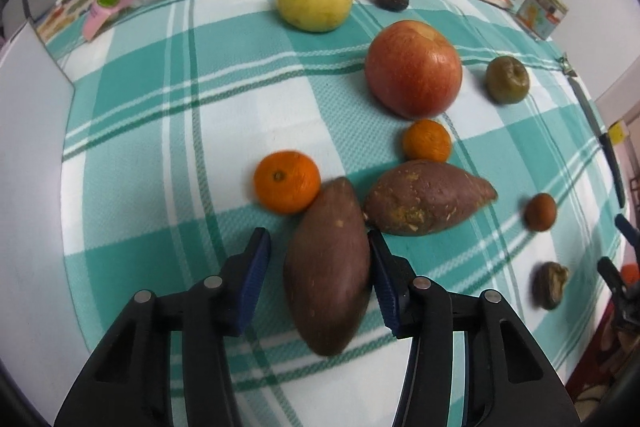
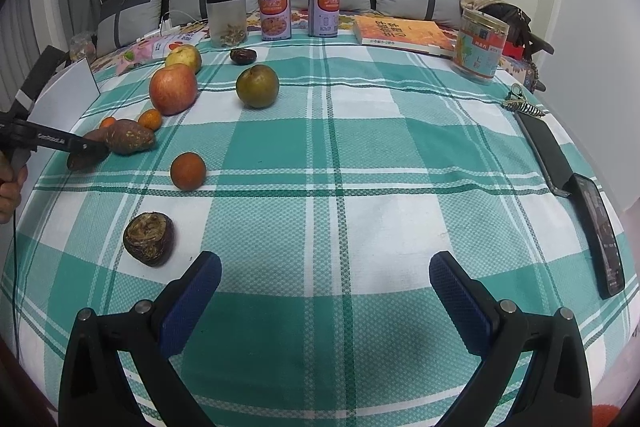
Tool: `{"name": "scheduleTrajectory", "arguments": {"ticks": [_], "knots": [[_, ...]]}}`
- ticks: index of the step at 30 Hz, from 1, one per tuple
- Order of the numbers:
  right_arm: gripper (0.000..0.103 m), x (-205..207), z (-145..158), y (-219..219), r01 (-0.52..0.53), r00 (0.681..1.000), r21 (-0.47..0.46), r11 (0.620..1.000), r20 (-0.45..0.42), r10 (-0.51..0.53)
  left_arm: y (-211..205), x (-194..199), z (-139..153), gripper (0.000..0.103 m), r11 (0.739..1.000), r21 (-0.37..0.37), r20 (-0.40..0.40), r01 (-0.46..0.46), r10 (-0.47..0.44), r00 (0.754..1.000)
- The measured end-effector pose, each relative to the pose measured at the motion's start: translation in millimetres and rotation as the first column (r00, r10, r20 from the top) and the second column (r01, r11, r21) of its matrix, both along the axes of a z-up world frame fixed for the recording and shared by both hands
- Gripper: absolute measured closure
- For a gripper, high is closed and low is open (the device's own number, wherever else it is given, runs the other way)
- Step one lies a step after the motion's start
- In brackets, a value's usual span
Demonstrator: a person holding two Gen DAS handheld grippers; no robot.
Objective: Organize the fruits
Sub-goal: 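Move the left tool to a sweet potato and close on it, then lift the sweet potato with the left tool while the right tool grasps the dark shriveled fruit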
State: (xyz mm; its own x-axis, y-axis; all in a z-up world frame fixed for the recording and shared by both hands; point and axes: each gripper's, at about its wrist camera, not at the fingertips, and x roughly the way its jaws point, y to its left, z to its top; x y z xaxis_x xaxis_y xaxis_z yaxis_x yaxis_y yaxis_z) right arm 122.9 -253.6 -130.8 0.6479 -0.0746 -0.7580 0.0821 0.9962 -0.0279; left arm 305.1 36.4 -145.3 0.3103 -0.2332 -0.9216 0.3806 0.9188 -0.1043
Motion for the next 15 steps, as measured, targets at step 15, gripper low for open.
{"name": "scheduleTrajectory", "arguments": {"ticks": [15], "knots": [[0.0,-2.4,6.1,-12.3,0.032,0.999,0.024,0.999,0.012,-0.032,10.8,-100.1,1.5,0.063,0.993,0.017,-0.016,-0.115,0.115,0.993]]}}
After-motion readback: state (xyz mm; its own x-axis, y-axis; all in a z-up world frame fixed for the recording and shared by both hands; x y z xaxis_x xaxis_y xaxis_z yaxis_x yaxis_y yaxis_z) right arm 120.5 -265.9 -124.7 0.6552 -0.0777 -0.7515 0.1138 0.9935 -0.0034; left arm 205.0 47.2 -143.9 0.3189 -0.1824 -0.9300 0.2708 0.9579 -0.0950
